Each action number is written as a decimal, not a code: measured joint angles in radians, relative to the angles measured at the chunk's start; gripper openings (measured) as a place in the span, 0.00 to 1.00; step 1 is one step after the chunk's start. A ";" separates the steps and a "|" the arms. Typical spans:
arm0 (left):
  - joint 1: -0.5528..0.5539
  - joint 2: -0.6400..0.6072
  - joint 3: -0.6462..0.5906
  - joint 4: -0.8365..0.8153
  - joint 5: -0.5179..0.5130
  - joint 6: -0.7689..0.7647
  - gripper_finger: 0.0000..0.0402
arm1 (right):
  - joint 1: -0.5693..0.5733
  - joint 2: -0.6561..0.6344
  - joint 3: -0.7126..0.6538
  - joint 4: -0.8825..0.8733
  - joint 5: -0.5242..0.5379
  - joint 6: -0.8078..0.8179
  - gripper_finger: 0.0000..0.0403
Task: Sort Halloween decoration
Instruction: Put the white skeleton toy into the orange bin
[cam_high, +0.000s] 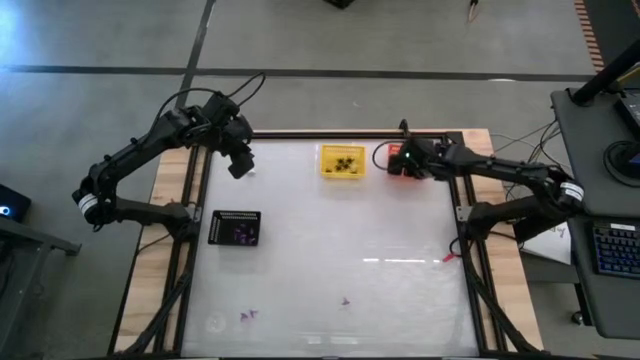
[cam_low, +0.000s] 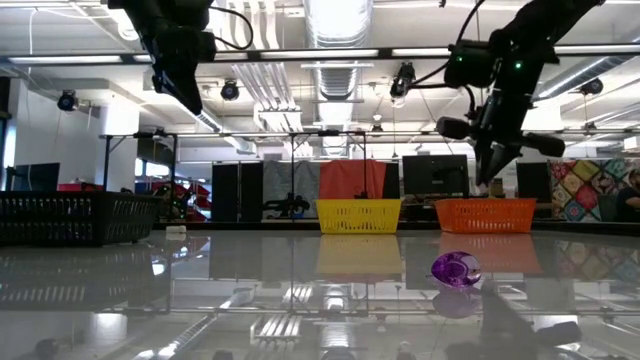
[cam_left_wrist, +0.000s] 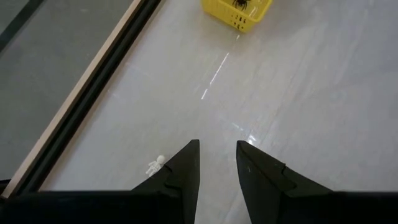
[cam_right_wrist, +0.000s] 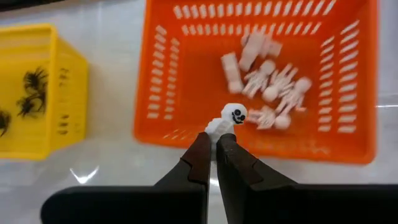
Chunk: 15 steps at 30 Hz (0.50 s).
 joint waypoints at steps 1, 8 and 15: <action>0.000 0.000 0.000 0.000 0.000 -0.003 0.22 | -0.018 0.000 0.000 -0.002 -0.003 -0.022 0.03; 0.000 0.000 0.000 0.000 0.000 -0.004 0.22 | -0.117 0.000 0.000 -0.004 -0.005 -0.197 0.03; 0.000 0.000 0.000 0.000 0.000 -0.019 0.22 | -0.182 0.000 0.000 -0.003 -0.005 -0.291 0.04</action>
